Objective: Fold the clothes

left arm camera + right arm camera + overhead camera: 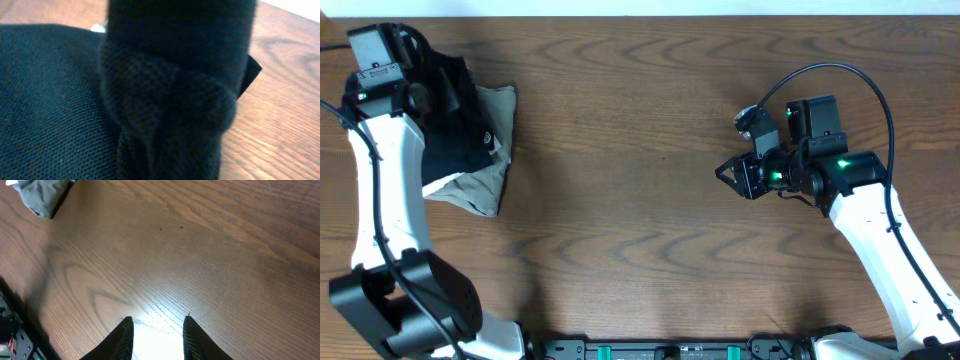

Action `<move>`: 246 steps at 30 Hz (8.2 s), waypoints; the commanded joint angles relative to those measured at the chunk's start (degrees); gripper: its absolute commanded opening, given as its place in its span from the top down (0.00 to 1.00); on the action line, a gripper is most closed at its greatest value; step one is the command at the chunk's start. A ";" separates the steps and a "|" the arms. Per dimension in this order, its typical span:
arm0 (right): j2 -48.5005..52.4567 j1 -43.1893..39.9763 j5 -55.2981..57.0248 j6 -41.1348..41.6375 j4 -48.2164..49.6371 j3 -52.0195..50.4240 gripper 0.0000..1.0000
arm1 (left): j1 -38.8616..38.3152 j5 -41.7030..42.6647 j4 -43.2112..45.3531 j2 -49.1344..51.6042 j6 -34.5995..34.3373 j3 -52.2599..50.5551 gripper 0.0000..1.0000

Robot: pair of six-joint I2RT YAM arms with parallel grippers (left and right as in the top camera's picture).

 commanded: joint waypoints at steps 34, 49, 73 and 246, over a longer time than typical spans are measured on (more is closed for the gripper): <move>-0.61 -0.37 3.13 -0.72 -3.45 0.44 0.67 | 17.18 16.24 -8.85 -0.28 -13.90 1.51 0.04; -0.61 -0.37 5.51 -0.72 -4.09 0.42 0.66 | 17.16 16.26 -4.00 -13.09 -23.63 1.46 0.05; -0.61 -0.68 6.10 -0.74 -5.35 0.42 0.66 | 21.20 60.52 9.94 27.58 -20.04 -1.64 0.07; -78.97 -7.74 32.81 6.78 39.08 -61.51 0.01 | -25.20 1.18 -14.99 -66.10 -1.81 -39.26 0.02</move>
